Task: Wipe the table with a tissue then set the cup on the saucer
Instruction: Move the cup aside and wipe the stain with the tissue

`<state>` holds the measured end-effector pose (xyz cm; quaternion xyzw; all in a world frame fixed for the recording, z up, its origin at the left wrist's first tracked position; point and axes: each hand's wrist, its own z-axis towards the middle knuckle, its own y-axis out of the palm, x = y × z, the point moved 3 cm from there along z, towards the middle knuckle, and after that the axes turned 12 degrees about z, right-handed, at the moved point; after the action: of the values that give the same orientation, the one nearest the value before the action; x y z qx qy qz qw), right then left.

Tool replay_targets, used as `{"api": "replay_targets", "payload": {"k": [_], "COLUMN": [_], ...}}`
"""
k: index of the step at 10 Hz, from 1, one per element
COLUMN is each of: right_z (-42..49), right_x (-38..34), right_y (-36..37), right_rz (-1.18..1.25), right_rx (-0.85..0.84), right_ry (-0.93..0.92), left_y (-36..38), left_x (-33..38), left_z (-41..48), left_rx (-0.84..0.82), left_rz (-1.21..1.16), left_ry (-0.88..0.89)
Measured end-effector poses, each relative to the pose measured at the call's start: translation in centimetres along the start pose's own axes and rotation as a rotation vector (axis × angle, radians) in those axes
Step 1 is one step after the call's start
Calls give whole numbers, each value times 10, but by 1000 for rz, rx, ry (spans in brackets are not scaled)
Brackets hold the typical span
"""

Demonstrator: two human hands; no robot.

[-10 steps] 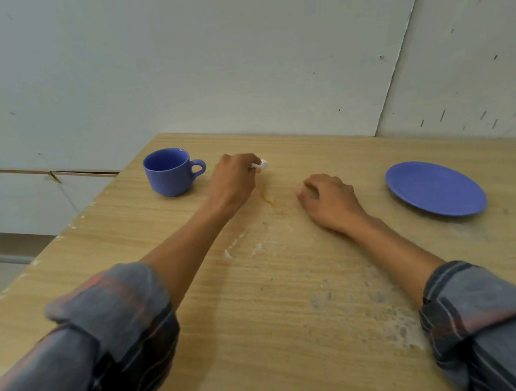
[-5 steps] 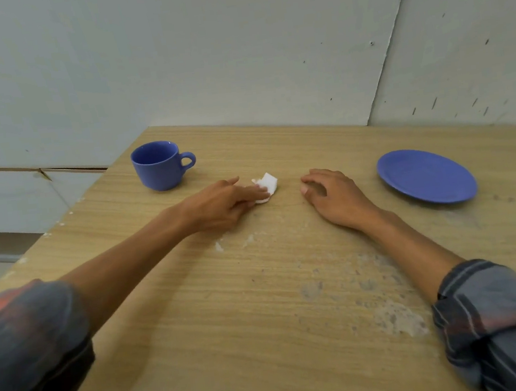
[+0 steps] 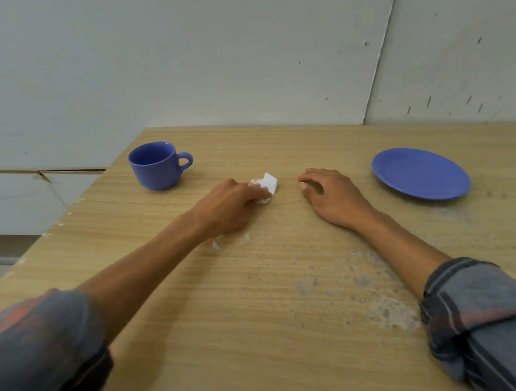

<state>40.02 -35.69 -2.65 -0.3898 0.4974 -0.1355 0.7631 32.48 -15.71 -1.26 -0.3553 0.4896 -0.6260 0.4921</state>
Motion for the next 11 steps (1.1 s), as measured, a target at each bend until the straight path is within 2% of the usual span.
{"api": "replay_targets", "payload": {"k": [1, 3, 4, 6, 8, 9, 11], "right_z": [-1, -1, -2, -3, -4, -4, -6], "right_x": [0, -1, -3, 7, 8, 8, 8], "right_y": [1, 0, -2, -1, -2, -3, 0], "right_rz": [-4, -63, -142, -212, -217, -204, -243], "right_rx": [-1, 45, 115, 44, 47, 63, 25], "right_ry": [-5, -21, -26, 40, 41, 43, 83], "left_y": [-2, 10, 13, 0, 8, 9, 12], "left_x": [-11, -2, 13, 12, 0, 20, 43], "left_z": [-7, 23, 37, 14, 26, 39, 38], "left_rx": [-28, -3, 1, 67, 38, 3, 21], "left_rz": [-29, 65, 93, -25, 42, -41, -88], "left_ry": [47, -209, -257, 11, -226, -248, -58]}}
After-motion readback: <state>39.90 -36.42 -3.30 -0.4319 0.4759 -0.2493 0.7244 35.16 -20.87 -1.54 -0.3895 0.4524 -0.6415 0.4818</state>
